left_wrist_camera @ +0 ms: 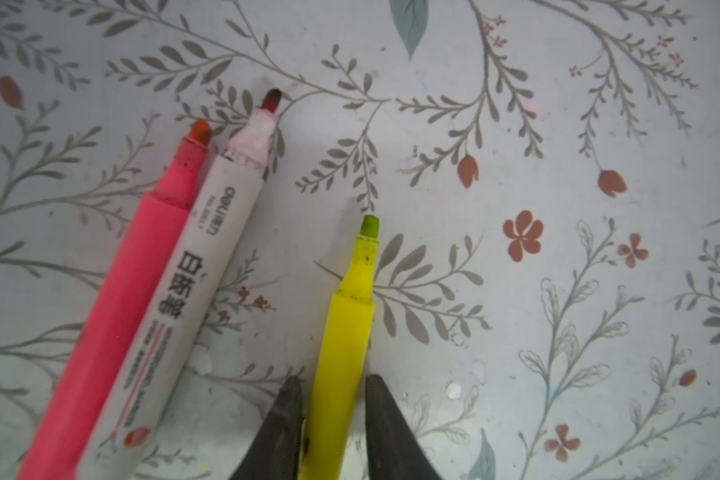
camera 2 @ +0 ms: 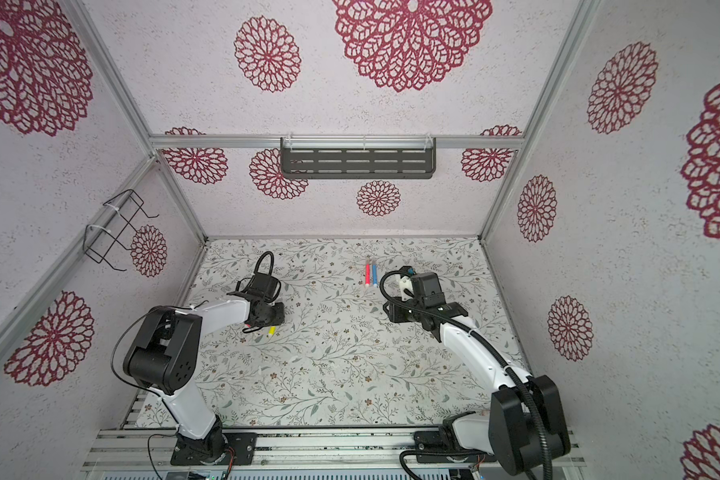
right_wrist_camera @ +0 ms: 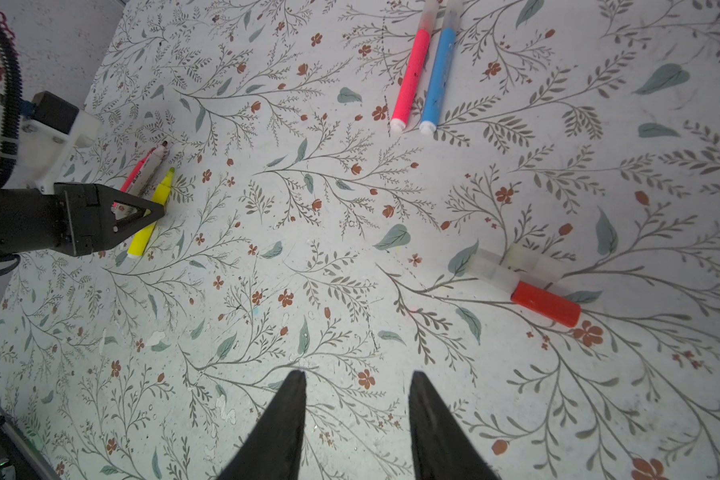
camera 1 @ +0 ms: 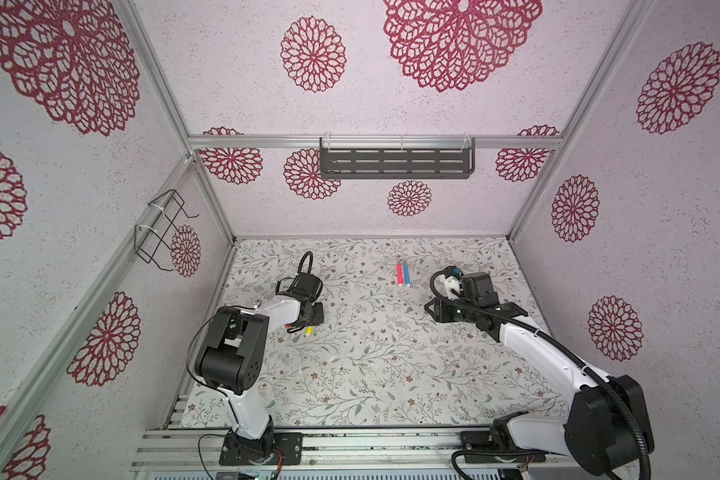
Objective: Insert the pens into the pen caps
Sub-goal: 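Lower the left gripper onto the yellow highlighter and close on it, then lift the yellow highlighter upright with the left gripper while the right moves toward it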
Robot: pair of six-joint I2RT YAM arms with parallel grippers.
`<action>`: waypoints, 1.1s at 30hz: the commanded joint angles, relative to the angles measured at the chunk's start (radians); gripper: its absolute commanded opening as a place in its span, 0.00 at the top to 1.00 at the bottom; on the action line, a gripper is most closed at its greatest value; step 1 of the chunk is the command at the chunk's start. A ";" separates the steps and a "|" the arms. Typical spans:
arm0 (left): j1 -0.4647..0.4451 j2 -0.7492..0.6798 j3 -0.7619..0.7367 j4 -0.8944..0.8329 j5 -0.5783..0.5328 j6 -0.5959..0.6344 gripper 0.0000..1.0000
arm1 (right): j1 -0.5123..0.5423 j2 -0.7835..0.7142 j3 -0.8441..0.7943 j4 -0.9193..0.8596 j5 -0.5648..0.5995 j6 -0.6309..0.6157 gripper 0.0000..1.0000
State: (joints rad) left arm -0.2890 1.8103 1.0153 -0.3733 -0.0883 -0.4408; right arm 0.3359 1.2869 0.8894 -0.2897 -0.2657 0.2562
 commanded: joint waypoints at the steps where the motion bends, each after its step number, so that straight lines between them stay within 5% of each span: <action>1: -0.018 0.051 0.000 -0.019 0.033 0.003 0.79 | 0.003 -0.032 0.010 -0.002 0.007 0.016 0.57; 9: -0.056 -0.047 -0.064 0.121 0.192 0.034 0.87 | 0.003 -0.041 0.011 0.019 -0.036 0.028 0.57; 17: -0.127 -0.289 -0.284 0.554 0.509 -0.014 0.83 | 0.032 -0.044 -0.109 0.266 -0.243 0.150 0.56; 21: -0.184 -0.324 -0.310 0.609 0.522 -0.042 0.83 | 0.098 0.013 -0.173 0.494 -0.398 0.260 0.54; 33: -0.327 -0.382 -0.319 0.658 0.454 -0.079 0.82 | 0.203 0.159 -0.129 0.700 -0.395 0.386 0.54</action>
State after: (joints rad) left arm -0.6003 1.4525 0.7033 0.2317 0.3790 -0.5091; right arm 0.5285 1.4437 0.7277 0.3046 -0.6304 0.5976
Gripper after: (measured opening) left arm 0.175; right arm 0.462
